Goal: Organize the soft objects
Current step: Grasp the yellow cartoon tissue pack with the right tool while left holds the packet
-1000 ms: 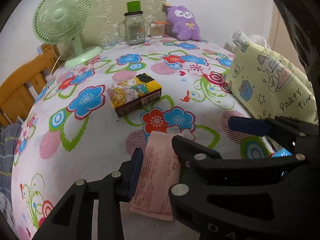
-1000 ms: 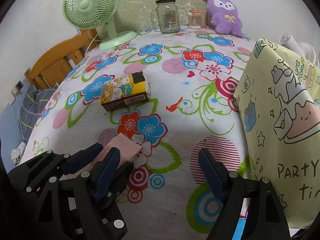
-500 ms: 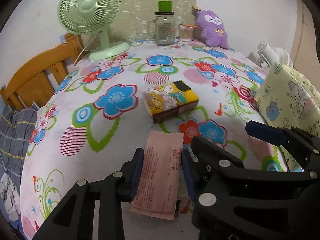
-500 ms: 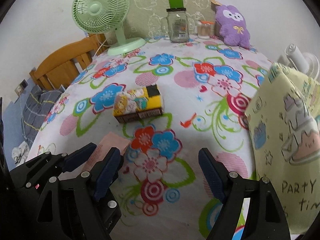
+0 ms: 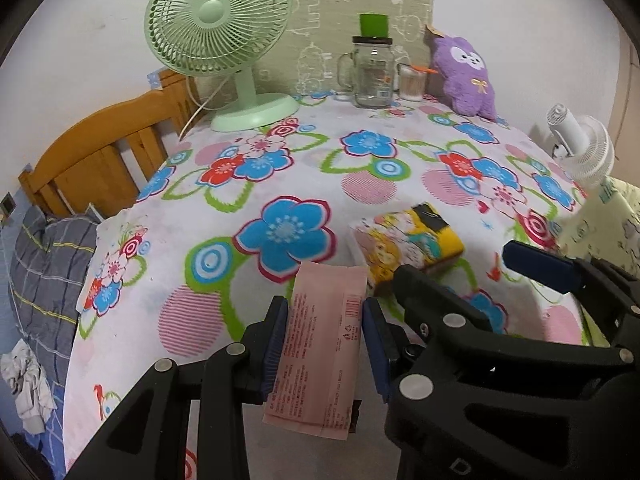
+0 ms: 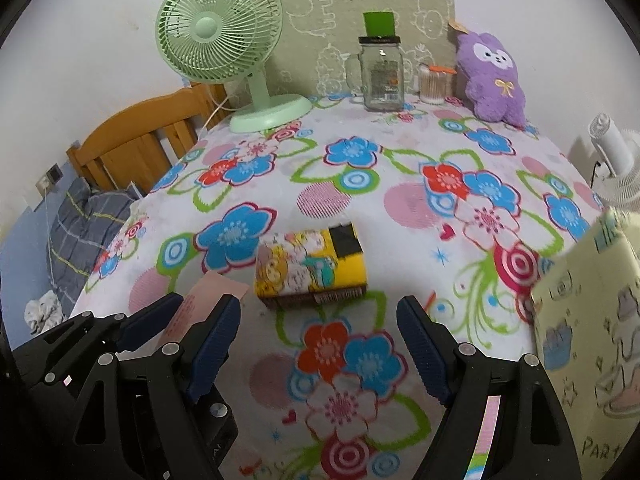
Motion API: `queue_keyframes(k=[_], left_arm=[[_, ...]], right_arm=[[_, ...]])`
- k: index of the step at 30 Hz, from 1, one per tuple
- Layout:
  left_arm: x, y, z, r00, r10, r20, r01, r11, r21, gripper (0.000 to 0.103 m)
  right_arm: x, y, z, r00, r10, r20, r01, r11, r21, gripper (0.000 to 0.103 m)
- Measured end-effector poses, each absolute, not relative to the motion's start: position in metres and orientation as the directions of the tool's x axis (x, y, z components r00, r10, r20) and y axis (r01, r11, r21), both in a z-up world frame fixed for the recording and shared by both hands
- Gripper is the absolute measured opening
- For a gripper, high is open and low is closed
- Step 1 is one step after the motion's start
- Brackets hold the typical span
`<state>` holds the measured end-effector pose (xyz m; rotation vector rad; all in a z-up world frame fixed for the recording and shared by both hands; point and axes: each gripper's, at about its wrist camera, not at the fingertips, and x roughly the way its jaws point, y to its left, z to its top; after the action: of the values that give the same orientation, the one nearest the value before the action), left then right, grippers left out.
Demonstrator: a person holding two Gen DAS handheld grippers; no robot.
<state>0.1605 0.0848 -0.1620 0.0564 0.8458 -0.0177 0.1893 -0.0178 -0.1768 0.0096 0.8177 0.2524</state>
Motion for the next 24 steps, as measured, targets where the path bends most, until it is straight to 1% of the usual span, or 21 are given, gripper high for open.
queue_keyframes(k=[7,14,17,24], left_arm=[[0.177,0.094,-0.165,0.659,0.022,-0.752,0.014,0.999,0.042,0.038],[0.185,0.1,-0.175,0.639,0.027,-0.769,0.002,0.999,0.036,0.038],[0.187,0.101,-0.178,0.631,0.003,-0.776,0.012,1.0,0.014,0.038],[0.19,0.103,-0.181,0.627,-0.002,-0.779,0.007,1.0,0.002,0.039]], right_arm=[[0.206,-0.01,-0.179,0.664,0.209,-0.718,-0.211,0.973,0.089,0.09],[0.218,-0.002,-0.187,0.656,0.19,-0.73,-0.214,0.975,0.061,0.09],[0.223,-0.001,-0.192,0.647,0.177,-0.742,-0.203,0.978,0.056,0.09],[0.23,0.003,-0.198,0.634,0.176,-0.753,-0.203,0.977,0.057,0.09]])
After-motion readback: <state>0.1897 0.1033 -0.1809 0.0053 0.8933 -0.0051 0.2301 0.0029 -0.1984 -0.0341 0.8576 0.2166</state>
